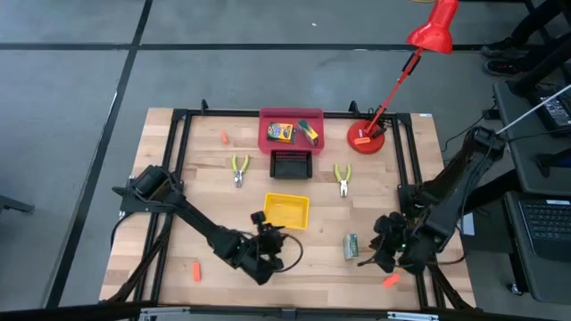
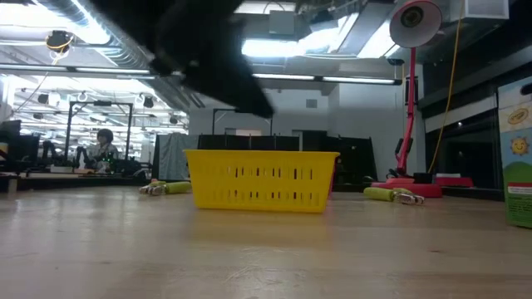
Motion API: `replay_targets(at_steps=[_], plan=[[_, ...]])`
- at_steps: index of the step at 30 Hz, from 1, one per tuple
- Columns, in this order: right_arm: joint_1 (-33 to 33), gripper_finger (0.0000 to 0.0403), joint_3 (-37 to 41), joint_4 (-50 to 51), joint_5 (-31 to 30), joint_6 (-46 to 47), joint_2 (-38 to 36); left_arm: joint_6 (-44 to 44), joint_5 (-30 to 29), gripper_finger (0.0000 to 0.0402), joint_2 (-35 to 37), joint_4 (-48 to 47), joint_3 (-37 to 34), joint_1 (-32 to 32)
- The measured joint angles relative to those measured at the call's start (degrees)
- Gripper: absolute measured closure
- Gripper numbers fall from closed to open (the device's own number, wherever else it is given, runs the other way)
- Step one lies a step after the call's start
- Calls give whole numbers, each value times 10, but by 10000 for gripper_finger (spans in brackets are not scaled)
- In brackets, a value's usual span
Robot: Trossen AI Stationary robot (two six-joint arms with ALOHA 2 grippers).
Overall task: Pick & Place School Supplies
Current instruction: Put the yellow crayon box into the red bin
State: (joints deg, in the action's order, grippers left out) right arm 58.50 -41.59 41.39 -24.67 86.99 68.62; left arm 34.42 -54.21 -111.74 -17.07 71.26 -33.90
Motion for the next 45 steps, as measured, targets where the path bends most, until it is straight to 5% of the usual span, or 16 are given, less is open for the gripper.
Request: replay_targets(at_steps=[6,11,20,22,26,31,35,45], plan=[[-7,283,-87,0,-62,-57,-50,113,-74,283,0,-114,0,-32],[-42,257,-181,-9,-56,-165,-33,144,-86,283,0,-143,0,-36],[-83,223,-267,-307,70,-617,-2,144,-113,283,0,-145,0,-35],[-92,225,-301,-245,120,-685,-1,144,-113,283,0,-149,0,-37],[-94,233,-359,-18,105,-787,31,138,-121,283,0,-154,0,-41],[-103,236,-395,146,120,-1027,109,144,-130,283,0,-165,0,-43],[-127,236,-424,286,63,-1083,176,144,-131,283,0,-165,0,-43],[-128,236,-428,310,-21,-1240,253,166,-127,283,1,-182,0,-49]])
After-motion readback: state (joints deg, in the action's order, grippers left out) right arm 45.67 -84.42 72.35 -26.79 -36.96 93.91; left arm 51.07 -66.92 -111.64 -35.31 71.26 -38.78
